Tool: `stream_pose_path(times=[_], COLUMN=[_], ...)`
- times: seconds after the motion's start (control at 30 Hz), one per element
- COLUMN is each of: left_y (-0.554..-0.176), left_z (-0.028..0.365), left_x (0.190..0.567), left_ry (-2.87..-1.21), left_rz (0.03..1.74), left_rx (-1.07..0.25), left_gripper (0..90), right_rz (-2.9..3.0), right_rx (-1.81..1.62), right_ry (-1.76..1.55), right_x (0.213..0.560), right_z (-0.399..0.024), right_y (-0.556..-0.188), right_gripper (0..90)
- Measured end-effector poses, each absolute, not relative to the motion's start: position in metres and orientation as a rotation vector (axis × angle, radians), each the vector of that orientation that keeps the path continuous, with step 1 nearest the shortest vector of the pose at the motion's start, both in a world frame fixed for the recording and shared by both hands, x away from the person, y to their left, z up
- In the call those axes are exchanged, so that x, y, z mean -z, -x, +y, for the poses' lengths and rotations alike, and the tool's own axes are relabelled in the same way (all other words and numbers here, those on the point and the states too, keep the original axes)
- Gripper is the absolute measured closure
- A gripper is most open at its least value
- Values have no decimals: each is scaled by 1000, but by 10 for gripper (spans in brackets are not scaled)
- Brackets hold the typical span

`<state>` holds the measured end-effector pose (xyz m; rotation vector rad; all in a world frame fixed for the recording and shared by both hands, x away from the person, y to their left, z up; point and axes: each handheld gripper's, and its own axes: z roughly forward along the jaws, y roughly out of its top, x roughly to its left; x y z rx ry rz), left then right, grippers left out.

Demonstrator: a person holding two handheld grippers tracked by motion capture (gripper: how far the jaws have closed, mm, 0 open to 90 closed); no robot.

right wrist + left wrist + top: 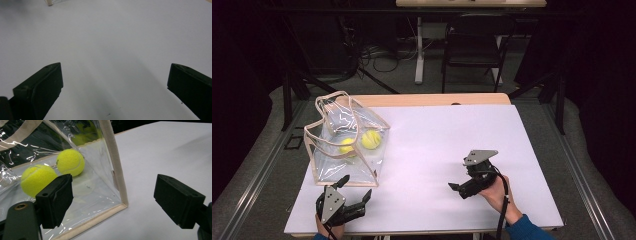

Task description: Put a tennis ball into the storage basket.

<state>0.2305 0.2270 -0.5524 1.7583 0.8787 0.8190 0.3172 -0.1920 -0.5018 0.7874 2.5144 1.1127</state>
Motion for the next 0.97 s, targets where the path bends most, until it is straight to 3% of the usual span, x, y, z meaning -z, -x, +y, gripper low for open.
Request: stream_pose_path(times=[0.97], left_y=[-231], left_z=[225], left_x=[554], left_ry=[-1767], left_rz=[883], left_rx=[-822], left_gripper=[160], right_rz=[2389], right_rx=[-1138], right_ry=[-907], right_x=[537], right_z=[-249], right_y=[-287], right_gripper=[0])
